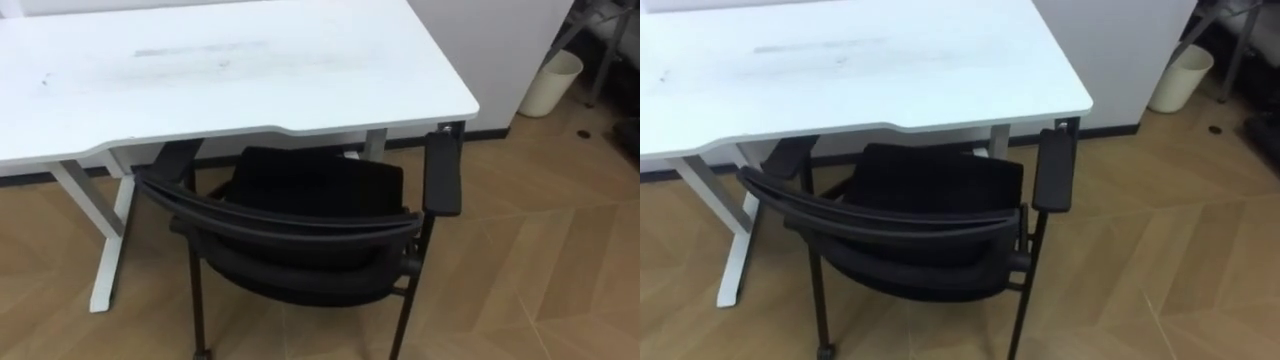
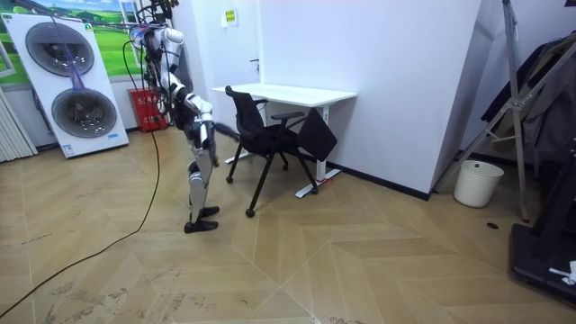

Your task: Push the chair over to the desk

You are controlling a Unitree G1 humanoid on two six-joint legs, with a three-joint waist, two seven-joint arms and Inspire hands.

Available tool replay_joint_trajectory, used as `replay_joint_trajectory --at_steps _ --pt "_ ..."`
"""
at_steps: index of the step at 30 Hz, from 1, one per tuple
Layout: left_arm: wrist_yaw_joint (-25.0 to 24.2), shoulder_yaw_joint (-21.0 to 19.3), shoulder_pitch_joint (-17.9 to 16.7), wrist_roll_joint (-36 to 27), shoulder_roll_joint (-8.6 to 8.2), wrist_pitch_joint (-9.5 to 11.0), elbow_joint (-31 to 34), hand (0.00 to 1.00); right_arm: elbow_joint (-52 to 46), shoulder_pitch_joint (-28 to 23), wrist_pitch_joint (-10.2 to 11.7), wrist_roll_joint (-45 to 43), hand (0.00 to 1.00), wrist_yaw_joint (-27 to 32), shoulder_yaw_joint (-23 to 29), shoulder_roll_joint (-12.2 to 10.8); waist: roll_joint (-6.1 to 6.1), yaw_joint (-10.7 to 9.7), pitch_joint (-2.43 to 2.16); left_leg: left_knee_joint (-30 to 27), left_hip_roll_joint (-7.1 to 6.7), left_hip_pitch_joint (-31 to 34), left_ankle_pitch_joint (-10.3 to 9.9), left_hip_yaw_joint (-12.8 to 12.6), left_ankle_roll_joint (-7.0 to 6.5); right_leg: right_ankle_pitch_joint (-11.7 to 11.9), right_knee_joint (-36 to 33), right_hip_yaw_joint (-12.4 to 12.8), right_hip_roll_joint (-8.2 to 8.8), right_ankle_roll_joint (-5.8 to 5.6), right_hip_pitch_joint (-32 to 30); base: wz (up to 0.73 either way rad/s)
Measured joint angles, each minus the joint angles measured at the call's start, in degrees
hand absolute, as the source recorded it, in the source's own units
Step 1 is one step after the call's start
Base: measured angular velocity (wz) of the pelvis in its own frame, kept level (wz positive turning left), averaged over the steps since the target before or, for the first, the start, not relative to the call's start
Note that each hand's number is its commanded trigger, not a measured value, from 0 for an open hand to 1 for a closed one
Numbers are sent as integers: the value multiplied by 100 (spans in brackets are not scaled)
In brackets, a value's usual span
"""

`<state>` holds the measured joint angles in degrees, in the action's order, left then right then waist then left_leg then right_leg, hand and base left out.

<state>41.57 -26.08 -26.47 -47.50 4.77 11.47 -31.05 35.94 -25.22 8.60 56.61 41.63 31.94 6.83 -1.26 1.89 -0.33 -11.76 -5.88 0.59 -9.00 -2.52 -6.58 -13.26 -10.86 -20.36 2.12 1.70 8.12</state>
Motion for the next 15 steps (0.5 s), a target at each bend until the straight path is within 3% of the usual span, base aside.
replay_joint_trajectory --at_steps 2,3,5,8,9,11,15 --pt "-539 82 -2 -110 -4 -107 -1099 0 1161 -4 -119 19 0 -458 -36 -4 51 -32 -26 -2 -1 -62 -52 71 -30 1 -108 303 -10 -4 19 14" --pt "-674 81 -2 -51 -1 -152 -1375 0 1446 -4 -147 -14 0 -579 -41 -8 61 -51 -21 -1 -2 -87 -58 93 -33 2 -127 337 -8 -7 41 16" --pt "-1223 76 -57 265 10 -390 -2259 0 2375 -20 -309 -197 0 -1026 -162 -14 64 -70 -17 -2 -3 -195 -113 118 -15 -16 -185 501 -8 -52 103 11" --pt "-1826 58 -54 915 19 -761 -3068 0 3163 155 -612 -809 0 -1624 -463 1 75 -59 -7 -13 -16 -233 -136 105 -13 -31 -174 743 -22 -84 123 -7" --pt "-1922 80 -40 1098 18 -836 -3180 0 3254 204 -667 -954 0 -1731 -533 4 84 -57 -4 -20 -19 -232 -137 99 -13 -31 -170 828 -25 -84 123 0" --pt "-2253 198 62 2099 18 -1115 -3477 0 3415 420 -892 -1464 0 -2115 -699 5 113 -115 11 -54 -47 -227 -139 104 -17 -33 -67 1019 -28 -87 179 0" --pt "-2669 681 333 3276 41 -1386 -3535 0 3691 971 -1043 -1897 0 -2609 -1145 59 148 -170 23 -115 -73 -178 -131 100 -12 -41 28 1032 -20 -100 193 0"
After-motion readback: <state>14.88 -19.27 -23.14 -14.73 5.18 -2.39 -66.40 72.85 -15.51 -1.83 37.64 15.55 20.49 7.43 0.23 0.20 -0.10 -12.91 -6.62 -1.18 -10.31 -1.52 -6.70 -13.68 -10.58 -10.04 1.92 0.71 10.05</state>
